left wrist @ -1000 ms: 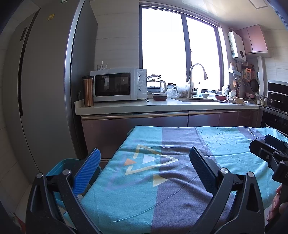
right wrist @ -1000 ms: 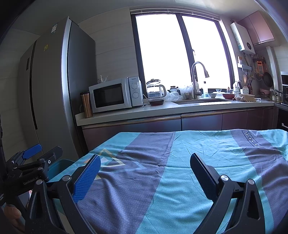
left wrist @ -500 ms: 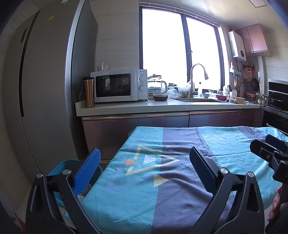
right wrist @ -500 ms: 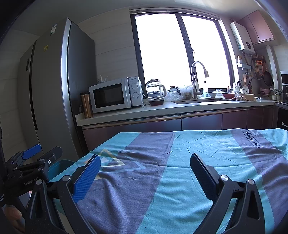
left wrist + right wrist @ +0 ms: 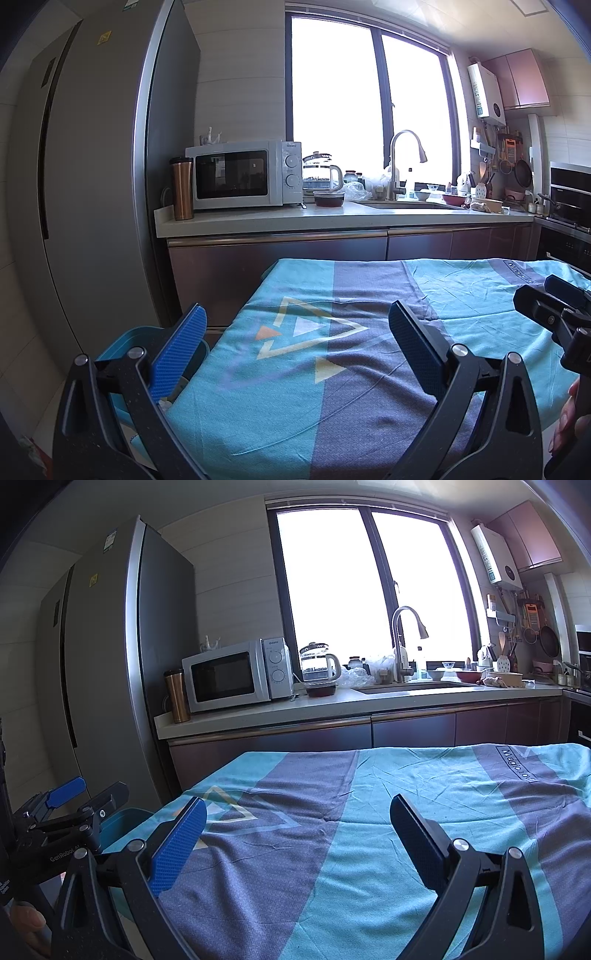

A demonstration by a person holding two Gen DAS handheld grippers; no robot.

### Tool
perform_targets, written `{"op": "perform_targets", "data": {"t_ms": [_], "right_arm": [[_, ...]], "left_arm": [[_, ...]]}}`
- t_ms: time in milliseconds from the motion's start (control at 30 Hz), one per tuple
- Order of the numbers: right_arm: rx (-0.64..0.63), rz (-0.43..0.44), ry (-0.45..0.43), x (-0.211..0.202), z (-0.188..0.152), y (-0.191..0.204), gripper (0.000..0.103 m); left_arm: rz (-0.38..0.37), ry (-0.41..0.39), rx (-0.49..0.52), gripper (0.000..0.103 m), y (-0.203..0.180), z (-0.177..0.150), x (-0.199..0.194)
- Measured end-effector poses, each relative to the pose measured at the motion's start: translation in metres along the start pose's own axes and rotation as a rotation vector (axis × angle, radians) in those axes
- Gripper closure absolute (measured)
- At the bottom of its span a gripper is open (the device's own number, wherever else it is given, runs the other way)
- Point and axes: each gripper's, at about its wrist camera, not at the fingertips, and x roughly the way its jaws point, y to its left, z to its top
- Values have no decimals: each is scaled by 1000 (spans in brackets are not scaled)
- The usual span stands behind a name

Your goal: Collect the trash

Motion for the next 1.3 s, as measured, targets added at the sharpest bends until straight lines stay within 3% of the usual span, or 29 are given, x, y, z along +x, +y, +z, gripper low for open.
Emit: {"op": "perform_targets", "data": {"t_ms": [1300], "right_arm": [[3,-2,-3,-1,1,0,7]], "left_arm": [[1,6,1,6,-1,-1,2]]}}
